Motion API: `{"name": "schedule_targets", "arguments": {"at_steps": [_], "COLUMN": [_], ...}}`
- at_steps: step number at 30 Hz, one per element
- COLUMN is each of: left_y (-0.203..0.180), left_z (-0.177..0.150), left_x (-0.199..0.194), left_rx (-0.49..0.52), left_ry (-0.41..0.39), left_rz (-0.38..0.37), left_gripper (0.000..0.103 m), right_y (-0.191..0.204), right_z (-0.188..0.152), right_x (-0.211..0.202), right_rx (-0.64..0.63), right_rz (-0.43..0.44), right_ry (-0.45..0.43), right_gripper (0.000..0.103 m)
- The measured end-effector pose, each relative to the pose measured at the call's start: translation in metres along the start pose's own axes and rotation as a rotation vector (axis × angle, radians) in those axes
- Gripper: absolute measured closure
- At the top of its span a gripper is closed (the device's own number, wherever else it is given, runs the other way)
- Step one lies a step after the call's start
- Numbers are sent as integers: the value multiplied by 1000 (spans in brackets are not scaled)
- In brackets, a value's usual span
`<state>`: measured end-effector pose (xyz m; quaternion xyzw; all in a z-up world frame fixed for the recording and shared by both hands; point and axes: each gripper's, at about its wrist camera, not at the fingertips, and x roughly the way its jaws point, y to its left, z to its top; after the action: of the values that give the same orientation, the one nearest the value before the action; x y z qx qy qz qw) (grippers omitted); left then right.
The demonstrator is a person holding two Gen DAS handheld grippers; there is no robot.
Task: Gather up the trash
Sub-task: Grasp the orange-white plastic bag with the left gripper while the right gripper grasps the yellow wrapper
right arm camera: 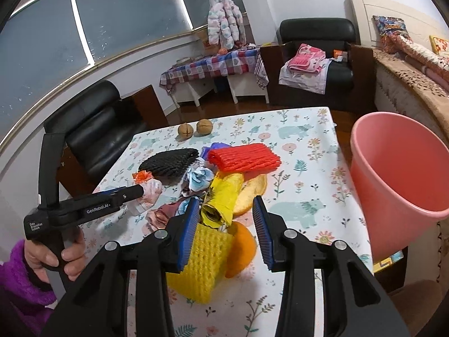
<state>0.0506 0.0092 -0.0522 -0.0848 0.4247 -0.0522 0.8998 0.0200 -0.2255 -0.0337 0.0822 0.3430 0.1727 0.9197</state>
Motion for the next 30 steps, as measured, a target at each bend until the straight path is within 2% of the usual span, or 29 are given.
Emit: {"name": "schedule_targets", "arguments": {"at_steps": [4, 10, 18, 27, 28, 29, 30], "left_y": [3, 2, 3, 5, 4, 4, 3], "left_z": [-1, -4, -10, -13, -13, -13, -14], "left_x": [2, -1, -19, -42, -44, -45, -46], "left_rx": [-21, 1, 34, 35, 35, 37, 39], "left_ry": [4, -17, -47, -86, -89, -92, -95], "left_rz": [-21, -21, -47, -85, -85, -85, -83], "left_gripper": [61, 86, 86, 86, 86, 86, 86], "right_y": [1, 0, -1, -8, -9, -9, -9], "right_z": [2, 4, 4, 8, 6, 5, 4], "right_x": [4, 9, 21, 45, 47, 47, 47], "right_rx": [-6, 7, 37, 123, 128, 129, 131], "right_rz": [1, 12, 38, 24, 24, 29, 26], "right_ry": [10, 29, 88, 166, 173, 177, 176], "right_gripper": [63, 63, 63, 63, 65, 77, 84]}}
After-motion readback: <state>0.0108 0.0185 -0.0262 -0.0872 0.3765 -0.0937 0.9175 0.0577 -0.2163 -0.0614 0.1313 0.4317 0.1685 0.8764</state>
